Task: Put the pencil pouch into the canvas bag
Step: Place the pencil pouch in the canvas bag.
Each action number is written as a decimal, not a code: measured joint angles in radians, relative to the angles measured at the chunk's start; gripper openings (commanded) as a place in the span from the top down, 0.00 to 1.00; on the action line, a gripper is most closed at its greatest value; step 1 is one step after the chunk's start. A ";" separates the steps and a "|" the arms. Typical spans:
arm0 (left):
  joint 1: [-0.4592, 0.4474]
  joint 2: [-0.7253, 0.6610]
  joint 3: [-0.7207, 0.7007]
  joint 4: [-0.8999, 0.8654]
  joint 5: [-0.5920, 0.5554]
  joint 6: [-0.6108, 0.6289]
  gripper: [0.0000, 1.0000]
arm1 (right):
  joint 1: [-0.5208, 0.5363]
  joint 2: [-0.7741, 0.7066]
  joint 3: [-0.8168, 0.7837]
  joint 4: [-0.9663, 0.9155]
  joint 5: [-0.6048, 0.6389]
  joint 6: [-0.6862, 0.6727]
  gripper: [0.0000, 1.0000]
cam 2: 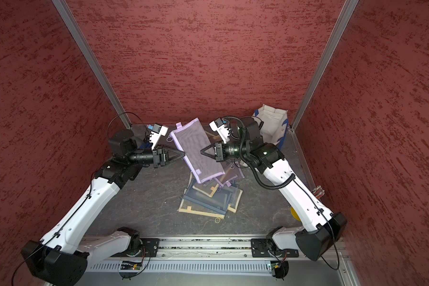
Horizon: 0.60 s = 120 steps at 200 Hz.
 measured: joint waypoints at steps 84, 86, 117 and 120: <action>-0.108 0.024 -0.084 -0.061 -0.420 -0.078 0.00 | -0.298 0.229 0.551 -0.212 0.478 -0.018 1.00; -0.115 0.028 -0.084 -0.063 -0.429 -0.078 0.00 | -0.303 0.238 0.565 -0.216 0.488 -0.018 1.00; -0.216 0.093 -0.082 -0.086 -0.531 -0.089 0.00 | -0.383 0.443 0.859 -0.367 0.654 -0.040 1.00; -0.230 0.101 -0.081 -0.089 -0.538 -0.090 0.00 | -0.389 0.463 0.881 -0.380 0.667 -0.044 1.00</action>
